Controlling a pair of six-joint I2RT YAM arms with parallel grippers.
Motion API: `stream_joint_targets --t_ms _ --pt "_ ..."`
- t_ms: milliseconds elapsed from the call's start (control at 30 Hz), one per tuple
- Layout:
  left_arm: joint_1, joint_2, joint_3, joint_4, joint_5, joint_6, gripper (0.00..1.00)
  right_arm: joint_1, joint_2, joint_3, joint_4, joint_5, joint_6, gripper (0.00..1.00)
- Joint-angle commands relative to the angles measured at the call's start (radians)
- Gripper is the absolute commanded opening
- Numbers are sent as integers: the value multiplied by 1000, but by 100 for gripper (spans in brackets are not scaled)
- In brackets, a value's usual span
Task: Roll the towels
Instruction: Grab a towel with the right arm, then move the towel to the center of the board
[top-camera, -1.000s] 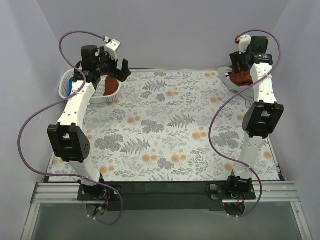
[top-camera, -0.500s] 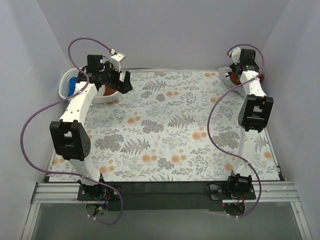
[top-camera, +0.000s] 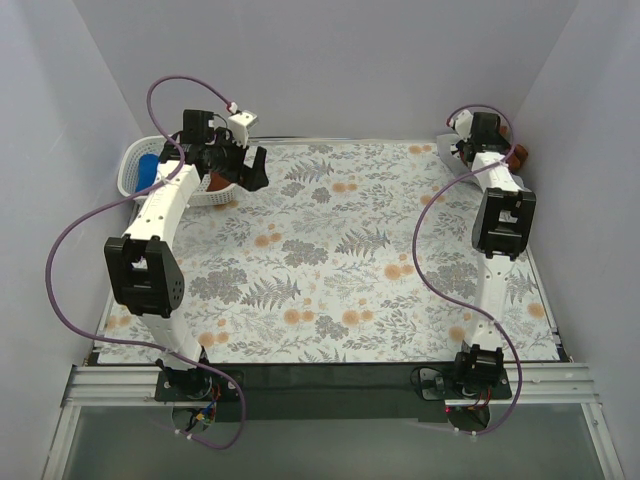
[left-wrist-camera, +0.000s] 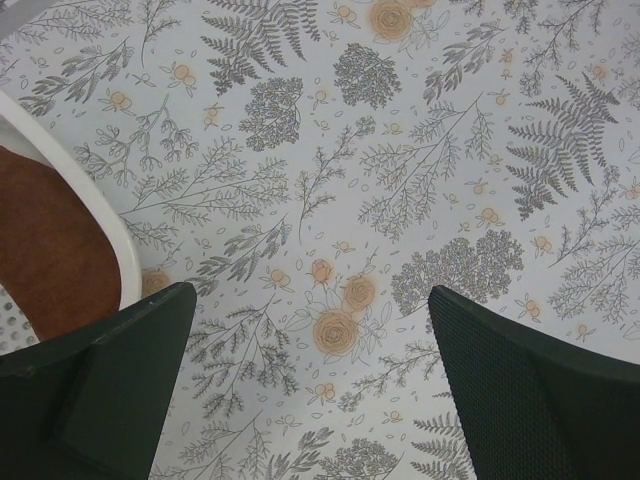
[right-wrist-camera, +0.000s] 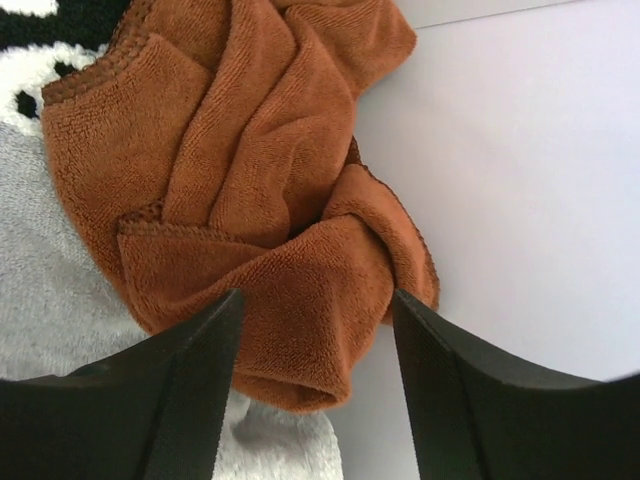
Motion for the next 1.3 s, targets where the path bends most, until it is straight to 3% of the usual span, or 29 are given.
stream_joint_targets --t_ms 0,133,333,467,700,933,1133,1267 --pt "-6 -1 51 -15 -15 -7 98 -10 20 -2 85 26 -24 56" --pt "-8 5 59 -15 -17 -13 98 -18 57 11 102 43 -42 51" --pt "-8 12 59 -14 -18 -22 98 -36 74 14 115 60 -58 25" --pt "-8 16 64 -12 -18 -24 98 -39 68 17 132 81 -73 2" --pt "-8 4 57 4 -29 -39 98 -27 -64 8 134 58 -30 1" --pt "-8 -11 82 27 -35 -62 98 11 -371 -66 120 -66 83 1" --pt "-5 -33 79 54 -12 -88 98 103 -553 -106 15 -170 117 1" --pt "0 -74 33 86 2 -103 98 244 -653 -175 -82 -195 126 1"
